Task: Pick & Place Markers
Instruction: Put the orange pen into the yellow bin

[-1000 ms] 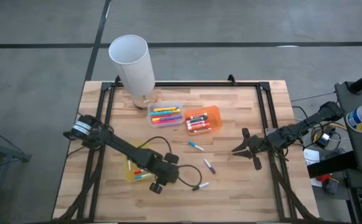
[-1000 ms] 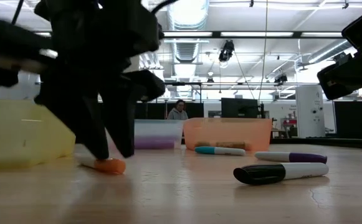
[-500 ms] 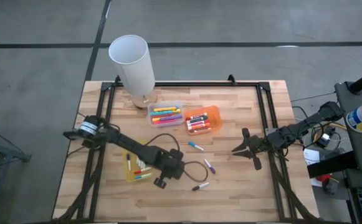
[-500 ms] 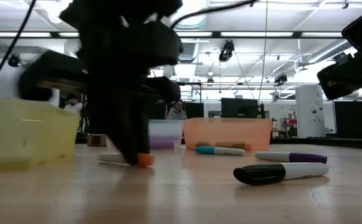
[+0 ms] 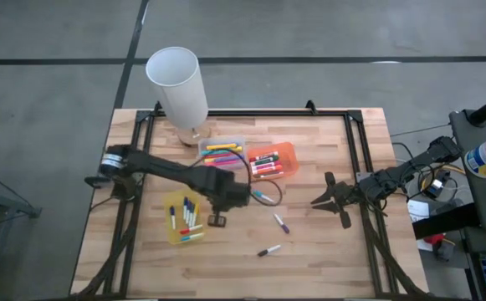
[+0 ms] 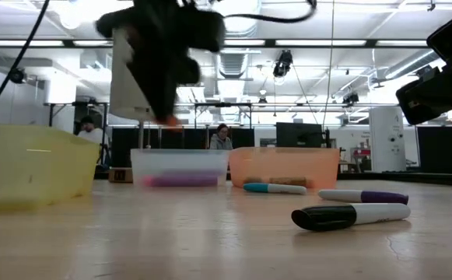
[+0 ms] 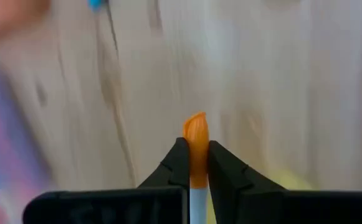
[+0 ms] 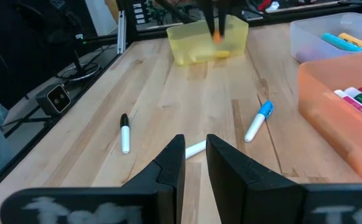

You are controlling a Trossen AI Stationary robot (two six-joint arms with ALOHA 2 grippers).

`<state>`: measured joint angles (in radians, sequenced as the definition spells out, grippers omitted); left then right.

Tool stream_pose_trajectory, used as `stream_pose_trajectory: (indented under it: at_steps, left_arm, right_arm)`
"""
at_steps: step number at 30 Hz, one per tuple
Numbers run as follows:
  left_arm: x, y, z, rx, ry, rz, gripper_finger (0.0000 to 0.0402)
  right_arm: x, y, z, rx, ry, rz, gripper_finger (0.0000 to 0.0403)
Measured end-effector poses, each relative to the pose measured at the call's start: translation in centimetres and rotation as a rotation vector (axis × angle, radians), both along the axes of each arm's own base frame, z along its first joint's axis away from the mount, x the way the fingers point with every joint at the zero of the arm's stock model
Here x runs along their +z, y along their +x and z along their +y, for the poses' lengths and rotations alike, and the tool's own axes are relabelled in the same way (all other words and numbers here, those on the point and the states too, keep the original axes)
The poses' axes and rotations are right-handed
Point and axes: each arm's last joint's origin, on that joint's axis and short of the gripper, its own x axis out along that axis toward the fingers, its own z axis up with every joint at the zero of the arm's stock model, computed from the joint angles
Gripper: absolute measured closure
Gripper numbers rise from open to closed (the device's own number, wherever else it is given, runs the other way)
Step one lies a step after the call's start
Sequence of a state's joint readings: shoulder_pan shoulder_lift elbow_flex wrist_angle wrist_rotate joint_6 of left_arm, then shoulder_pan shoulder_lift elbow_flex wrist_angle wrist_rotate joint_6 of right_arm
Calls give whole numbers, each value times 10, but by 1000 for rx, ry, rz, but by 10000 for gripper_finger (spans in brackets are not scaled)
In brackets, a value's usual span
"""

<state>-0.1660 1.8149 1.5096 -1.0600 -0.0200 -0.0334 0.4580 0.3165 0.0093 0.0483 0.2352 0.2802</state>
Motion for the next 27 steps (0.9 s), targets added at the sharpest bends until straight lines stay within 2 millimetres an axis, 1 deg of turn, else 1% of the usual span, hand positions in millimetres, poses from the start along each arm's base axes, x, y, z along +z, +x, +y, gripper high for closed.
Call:
stream_pose_trajectory:
  at_steps: [3,5,7,10,12,16,18,21,23,27]
  left_arm:
    - [26,-23,4,92,-17,59,377]
    - [41,-39,6,169,-44,55,377]
    - [53,-55,7,258,-109,39,377]
    - [65,-79,8,408,-210,13,377]
    - [66,-94,10,504,-248,19,376]
    - [55,-119,14,662,-283,60,376]
    - [43,-127,15,688,-283,75,376]
    - [19,-128,16,660,-298,39,376]
    - [2,-130,15,635,-332,52,376]
    - [-21,-131,14,629,-362,55,376]
  right_arm:
    - [0,0,0,0,0,0,342]
    - [0,0,0,0,0,0,342]
    - [0,0,0,0,0,0,342]
    - [0,0,0,0,0,0,342]
    - [0,0,0,0,0,0,342]
    - [0,0,0,0,0,0,342]
    - [0,0,0,0,0,0,342]
    - [0,0,0,0,0,0,342]
    - [0,0,0,0,0,0,342]
    - [0,0,0,0,0,0,342]
